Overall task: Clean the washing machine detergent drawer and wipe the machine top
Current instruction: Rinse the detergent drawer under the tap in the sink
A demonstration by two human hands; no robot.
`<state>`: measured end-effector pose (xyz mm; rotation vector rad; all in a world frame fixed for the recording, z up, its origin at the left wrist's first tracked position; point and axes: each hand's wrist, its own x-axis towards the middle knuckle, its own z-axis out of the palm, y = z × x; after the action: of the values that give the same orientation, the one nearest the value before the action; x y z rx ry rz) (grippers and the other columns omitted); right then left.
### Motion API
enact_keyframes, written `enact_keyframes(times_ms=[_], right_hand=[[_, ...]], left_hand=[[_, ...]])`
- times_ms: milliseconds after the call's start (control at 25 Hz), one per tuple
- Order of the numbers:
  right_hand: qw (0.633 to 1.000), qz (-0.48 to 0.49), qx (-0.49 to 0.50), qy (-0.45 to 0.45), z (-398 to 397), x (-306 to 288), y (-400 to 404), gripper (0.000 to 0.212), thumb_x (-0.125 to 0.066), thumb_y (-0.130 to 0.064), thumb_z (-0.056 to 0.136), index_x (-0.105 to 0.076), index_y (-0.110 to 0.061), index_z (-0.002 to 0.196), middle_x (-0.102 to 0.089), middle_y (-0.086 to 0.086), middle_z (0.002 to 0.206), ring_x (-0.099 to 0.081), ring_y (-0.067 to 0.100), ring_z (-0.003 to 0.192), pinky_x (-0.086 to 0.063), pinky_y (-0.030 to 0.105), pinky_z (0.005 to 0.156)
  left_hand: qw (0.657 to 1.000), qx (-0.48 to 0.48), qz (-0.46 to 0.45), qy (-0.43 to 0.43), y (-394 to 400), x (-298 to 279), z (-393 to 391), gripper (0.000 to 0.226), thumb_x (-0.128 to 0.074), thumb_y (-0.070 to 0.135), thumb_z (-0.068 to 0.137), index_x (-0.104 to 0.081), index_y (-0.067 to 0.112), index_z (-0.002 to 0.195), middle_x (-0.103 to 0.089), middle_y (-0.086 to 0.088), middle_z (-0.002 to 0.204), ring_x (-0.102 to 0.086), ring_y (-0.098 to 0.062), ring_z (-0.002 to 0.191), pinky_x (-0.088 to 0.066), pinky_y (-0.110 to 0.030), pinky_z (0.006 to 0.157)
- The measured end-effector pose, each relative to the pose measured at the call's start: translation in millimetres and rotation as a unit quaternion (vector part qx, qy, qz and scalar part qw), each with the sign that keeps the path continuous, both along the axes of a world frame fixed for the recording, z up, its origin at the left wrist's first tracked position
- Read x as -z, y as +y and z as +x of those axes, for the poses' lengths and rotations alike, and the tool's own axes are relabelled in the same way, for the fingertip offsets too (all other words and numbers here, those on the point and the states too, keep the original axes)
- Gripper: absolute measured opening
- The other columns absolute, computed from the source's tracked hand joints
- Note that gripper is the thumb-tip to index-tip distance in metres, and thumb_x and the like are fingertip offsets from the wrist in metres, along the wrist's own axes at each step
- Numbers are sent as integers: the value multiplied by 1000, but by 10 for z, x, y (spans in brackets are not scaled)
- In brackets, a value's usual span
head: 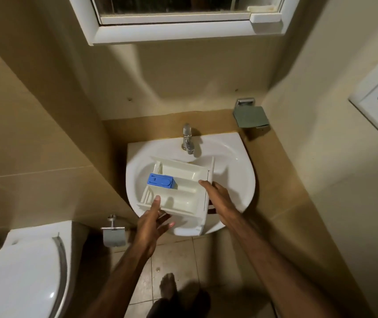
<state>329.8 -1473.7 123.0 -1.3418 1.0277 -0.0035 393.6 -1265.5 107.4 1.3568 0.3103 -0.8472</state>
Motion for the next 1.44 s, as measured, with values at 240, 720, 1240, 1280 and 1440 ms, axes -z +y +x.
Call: enact_keyframes(times_ms=[240,720,1240,1280,1440], right_hand=[[999,-30,-3,40,217,187,-431,43,-66,-58,79,-76,-21,98,-78,5,98,-75,26,91,-65,47,78],[994,-69,-46,72,614,321,-721,46,-66,-54,76,-73,-9,85,-76,8,85,-74,33,92,-57,34,68],[987,-125,-83,64,734,383,-723,41,-65,-56,78,-67,-15,75,-65,-2,68,-67,27,82,-54,42,80],[986,-129,-86,62,737,390,-715,42,-64,-56,78,-68,-15,79,-67,-1,70,-68,28,85,-55,43,83],[985,-137,-86,62,736,401,-691,38,-63,-56,80,-72,-18,85,-72,2,79,-68,26,89,-55,43,88]], left_hand=[[929,326,175,-8,-86,-429,405,79,-50,74,94,-74,-2,101,-79,-20,90,-72,-26,71,-50,-26,49],[458,433,302,-715,-1522,-472,2262,53,-58,23,104,-45,31,154,-43,4,162,-49,-33,136,-52,-51,99],[361,516,317,-709,-2022,-612,2394,36,-48,42,106,-62,37,139,-61,4,138,-53,-24,115,-47,-38,79],[372,515,325,-700,-2046,-640,2369,36,-49,43,106,-62,37,139,-62,1,135,-53,-24,117,-47,-38,81],[424,487,352,-678,-2093,-723,2265,38,-55,46,103,-65,33,138,-63,-12,122,-58,-28,114,-49,-41,87]])
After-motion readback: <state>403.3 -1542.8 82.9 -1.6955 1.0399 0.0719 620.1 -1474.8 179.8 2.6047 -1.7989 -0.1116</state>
